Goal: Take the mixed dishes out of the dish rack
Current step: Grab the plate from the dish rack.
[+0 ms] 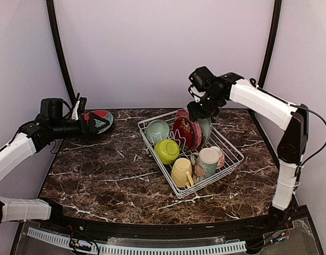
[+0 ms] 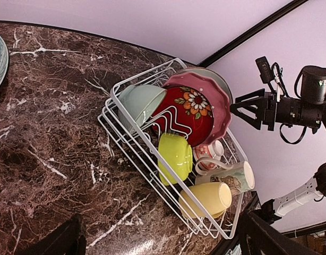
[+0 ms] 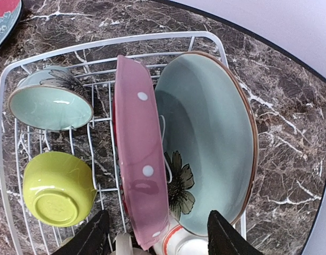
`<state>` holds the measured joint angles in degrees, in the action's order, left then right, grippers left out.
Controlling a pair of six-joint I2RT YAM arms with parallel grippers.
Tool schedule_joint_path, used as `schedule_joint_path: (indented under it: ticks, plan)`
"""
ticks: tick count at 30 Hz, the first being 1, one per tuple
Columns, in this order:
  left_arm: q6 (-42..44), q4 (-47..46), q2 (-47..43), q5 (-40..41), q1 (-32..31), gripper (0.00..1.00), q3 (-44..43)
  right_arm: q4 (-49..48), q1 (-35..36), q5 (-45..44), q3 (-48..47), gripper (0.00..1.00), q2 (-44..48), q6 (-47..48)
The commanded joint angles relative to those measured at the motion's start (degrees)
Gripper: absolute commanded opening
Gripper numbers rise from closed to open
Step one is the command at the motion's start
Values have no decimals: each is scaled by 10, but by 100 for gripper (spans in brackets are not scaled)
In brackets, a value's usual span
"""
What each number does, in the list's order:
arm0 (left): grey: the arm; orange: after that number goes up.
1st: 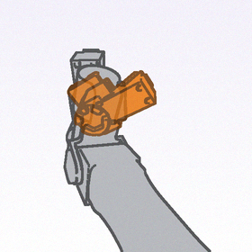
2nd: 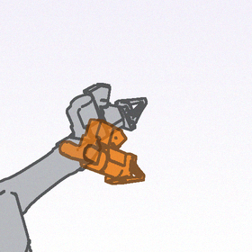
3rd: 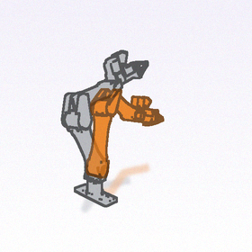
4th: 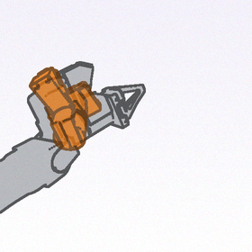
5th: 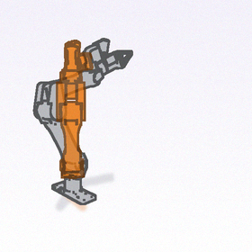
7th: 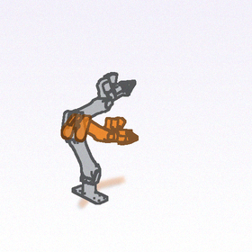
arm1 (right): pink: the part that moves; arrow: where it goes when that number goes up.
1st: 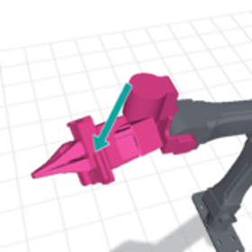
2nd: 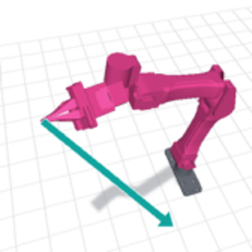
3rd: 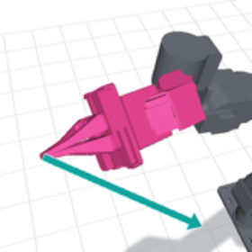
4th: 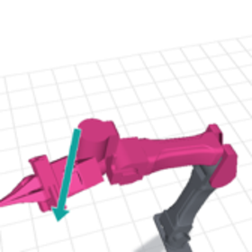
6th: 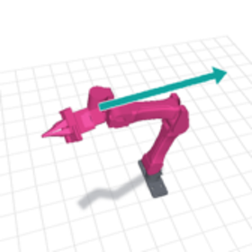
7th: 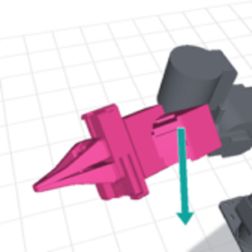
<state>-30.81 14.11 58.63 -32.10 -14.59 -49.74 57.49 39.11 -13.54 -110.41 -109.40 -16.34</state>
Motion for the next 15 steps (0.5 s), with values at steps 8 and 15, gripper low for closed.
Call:
schedule_joint_path:
  ticks: [8, 15]
  plan:
    - [12, 48, -26, 20, -4, 99, -12, 29, 28, -107, -75, 44, -80, 19]
    - [18, 74, -41, 41, -4, 99, -17, 45, 38, -165, -90, 39, -121, 34]
